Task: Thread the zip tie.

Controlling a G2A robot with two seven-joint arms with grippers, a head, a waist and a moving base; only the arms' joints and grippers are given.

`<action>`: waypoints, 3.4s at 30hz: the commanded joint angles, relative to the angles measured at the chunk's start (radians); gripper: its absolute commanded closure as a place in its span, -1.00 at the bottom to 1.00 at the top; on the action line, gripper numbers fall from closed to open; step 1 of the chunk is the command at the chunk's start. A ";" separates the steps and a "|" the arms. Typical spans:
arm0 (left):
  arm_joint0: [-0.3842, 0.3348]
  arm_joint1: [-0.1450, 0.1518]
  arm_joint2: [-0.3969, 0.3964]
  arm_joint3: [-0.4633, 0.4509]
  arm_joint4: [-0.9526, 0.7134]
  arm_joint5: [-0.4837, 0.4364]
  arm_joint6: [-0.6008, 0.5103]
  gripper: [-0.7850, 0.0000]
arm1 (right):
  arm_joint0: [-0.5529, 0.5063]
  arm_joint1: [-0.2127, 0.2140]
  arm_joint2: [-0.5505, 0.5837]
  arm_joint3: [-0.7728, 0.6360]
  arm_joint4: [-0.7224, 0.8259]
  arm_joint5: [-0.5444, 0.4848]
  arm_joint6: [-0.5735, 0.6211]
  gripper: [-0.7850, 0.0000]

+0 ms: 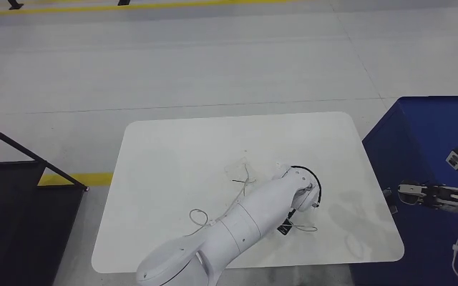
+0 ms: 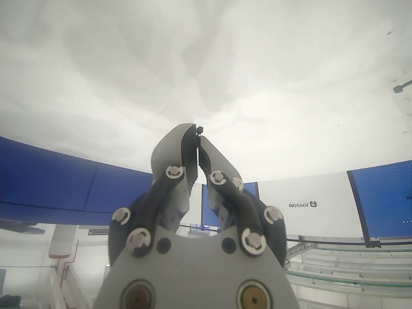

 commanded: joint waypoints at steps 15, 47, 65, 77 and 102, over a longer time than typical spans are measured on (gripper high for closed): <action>0.205 0.047 0.178 -0.370 0.802 -0.557 0.016 1.00 | -0.047 0.045 0.017 -0.014 0.036 0.125 0.000 1.00; 0.430 0.146 0.302 -0.548 2.317 -0.257 0.249 1.00 | -0.117 0.063 0.049 -0.204 0.077 0.338 -0.141 1.00; 0.466 0.162 0.302 -0.508 2.617 0.034 0.142 1.00 | -0.240 0.038 0.025 -0.336 0.111 0.355 -0.240 1.00; 0.471 0.167 0.302 -0.513 2.605 0.048 0.151 1.00 | -0.266 0.031 0.032 -0.342 0.126 0.356 -0.262 1.00; 0.530 0.229 0.205 -0.692 2.639 0.391 -0.084 1.00 | -0.110 0.036 -0.108 -0.281 0.187 0.274 -0.329 1.00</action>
